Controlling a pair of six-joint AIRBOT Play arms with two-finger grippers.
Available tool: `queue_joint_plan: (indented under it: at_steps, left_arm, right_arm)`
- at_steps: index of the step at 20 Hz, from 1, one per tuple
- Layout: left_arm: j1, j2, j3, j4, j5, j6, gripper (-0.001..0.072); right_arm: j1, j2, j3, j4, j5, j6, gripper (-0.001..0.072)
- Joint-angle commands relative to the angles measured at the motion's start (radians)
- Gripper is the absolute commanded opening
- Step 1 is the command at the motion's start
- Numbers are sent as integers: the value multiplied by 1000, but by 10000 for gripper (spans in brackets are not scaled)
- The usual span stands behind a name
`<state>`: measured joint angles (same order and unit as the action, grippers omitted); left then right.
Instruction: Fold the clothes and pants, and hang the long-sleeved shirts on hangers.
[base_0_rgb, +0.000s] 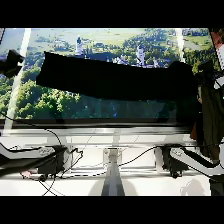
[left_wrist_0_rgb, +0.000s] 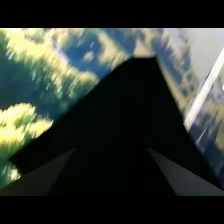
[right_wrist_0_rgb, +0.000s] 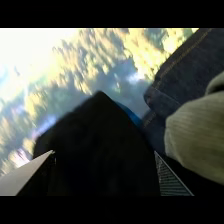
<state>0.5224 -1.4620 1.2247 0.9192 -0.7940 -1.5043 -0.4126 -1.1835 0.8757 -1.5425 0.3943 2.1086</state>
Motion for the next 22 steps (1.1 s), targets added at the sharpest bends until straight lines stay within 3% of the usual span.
queue_joint_plan:
  at_steps: [1,4,5,9,13,15,16,17,19,20,21,22]
  left_arm:
    - [33,94,-169,12,-63,0,475]
    - [26,134,-335,-94,66,-11,509]
    - [25,125,-359,-147,105,-11,561]
    - [2,31,-369,-222,155,-12,653]
    - [-14,-58,-364,-281,220,6,649]
    - [-39,-80,-345,-285,289,125,648]
    - [-52,-87,-334,-285,319,166,648]
    - [-68,-93,-325,-285,363,175,646]
    - [-94,-97,-315,-285,481,175,630]
    - [-104,-97,-309,-285,529,175,484]
    - [-110,-95,-295,-285,542,175,194]
    - [-113,-94,-276,-285,538,178,22]
  right_arm:
    - [26,-1,9,2,73,-207,696]
    - [99,-1,33,2,105,-325,696]
    - [128,-1,44,1,103,-325,695]
    - [247,-2,102,0,52,-325,696]
    - [339,-4,171,1,17,-323,691]
    - [371,-4,177,1,8,-322,614]
    - [386,-5,177,1,8,-322,611]
    - [402,-6,177,2,2,-320,609]
    - [436,-14,177,2,-22,-313,475]
    - [455,-24,177,3,-32,-302,366]
    - [478,-36,177,3,-38,-280,299]
    - [502,-50,177,9,-43,-264,243]
